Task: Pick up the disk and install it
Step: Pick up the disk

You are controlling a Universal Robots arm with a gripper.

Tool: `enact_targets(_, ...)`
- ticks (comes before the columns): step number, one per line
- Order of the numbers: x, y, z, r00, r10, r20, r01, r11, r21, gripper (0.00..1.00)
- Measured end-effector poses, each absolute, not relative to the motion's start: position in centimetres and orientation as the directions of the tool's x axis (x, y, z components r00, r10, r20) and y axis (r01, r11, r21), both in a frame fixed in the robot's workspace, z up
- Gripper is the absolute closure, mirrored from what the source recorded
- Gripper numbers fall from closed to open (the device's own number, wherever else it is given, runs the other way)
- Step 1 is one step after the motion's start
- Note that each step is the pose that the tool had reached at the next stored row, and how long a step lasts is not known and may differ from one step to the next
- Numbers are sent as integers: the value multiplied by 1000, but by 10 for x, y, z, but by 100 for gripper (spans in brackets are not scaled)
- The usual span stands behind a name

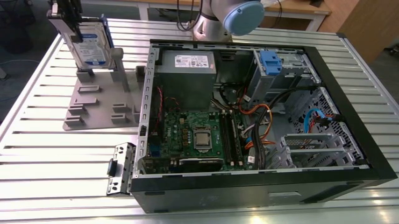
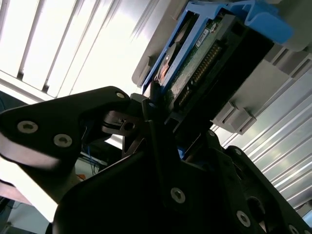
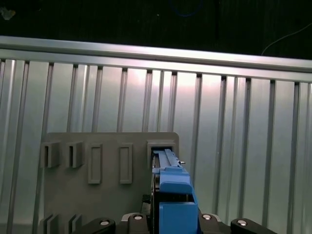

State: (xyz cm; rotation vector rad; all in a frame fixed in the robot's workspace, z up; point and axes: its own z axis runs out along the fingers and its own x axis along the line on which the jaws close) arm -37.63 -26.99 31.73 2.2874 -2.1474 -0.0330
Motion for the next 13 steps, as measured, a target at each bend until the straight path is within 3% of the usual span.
enact_targets(13,-376,-270,328,63,-998,-13,-998,-63,17,64)
